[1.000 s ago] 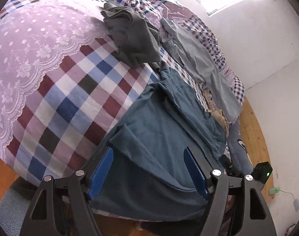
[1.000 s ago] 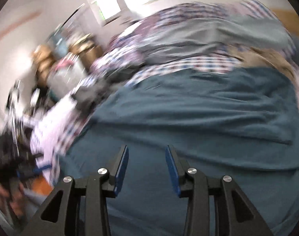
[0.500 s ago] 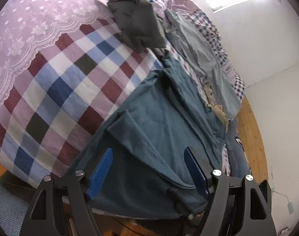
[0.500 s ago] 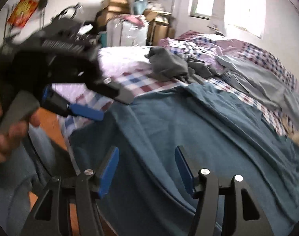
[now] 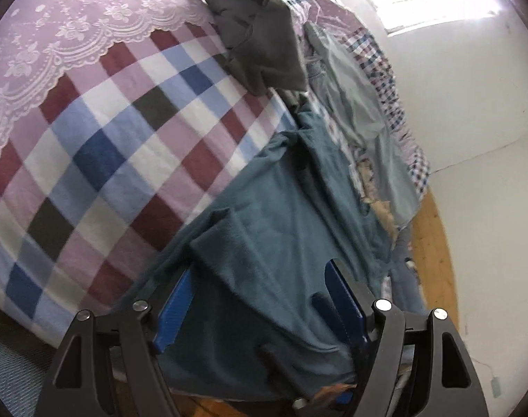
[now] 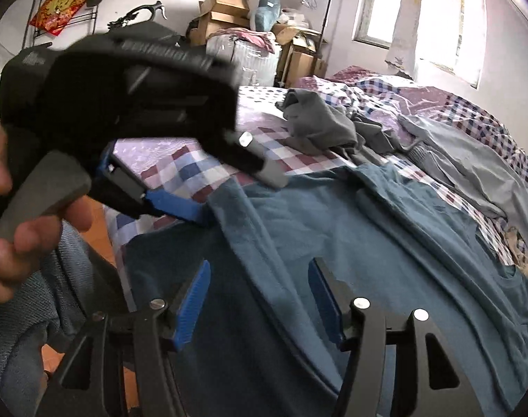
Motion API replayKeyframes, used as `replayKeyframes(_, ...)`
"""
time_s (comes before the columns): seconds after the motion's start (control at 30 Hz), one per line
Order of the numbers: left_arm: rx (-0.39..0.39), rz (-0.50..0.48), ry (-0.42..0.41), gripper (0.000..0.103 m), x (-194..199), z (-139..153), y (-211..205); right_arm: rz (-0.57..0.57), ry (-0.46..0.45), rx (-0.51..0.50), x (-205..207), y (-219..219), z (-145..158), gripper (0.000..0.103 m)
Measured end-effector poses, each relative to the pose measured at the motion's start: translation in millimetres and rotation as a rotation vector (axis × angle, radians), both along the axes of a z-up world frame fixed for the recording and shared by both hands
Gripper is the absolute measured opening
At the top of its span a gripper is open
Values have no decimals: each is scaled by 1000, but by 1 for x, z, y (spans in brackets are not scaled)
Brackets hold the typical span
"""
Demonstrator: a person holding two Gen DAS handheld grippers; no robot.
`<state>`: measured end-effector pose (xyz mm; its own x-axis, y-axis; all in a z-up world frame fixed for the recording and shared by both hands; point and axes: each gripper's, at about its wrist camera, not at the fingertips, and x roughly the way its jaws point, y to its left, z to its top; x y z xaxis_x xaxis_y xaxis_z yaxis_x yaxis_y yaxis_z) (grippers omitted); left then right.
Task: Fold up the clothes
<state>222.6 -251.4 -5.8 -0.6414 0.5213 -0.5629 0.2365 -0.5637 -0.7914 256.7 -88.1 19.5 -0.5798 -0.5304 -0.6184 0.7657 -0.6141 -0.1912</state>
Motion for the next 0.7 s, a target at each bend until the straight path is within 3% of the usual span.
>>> replayKeyframes(0.2, 93, 23, 48, 78, -4, 3, -4, 47, -26, 5, -1, -12, -7, 62)
replayKeyframes(0.7, 119, 41, 12, 78, -11, -5, -8, 17, -61, -15, -9, -17, -10, 62)
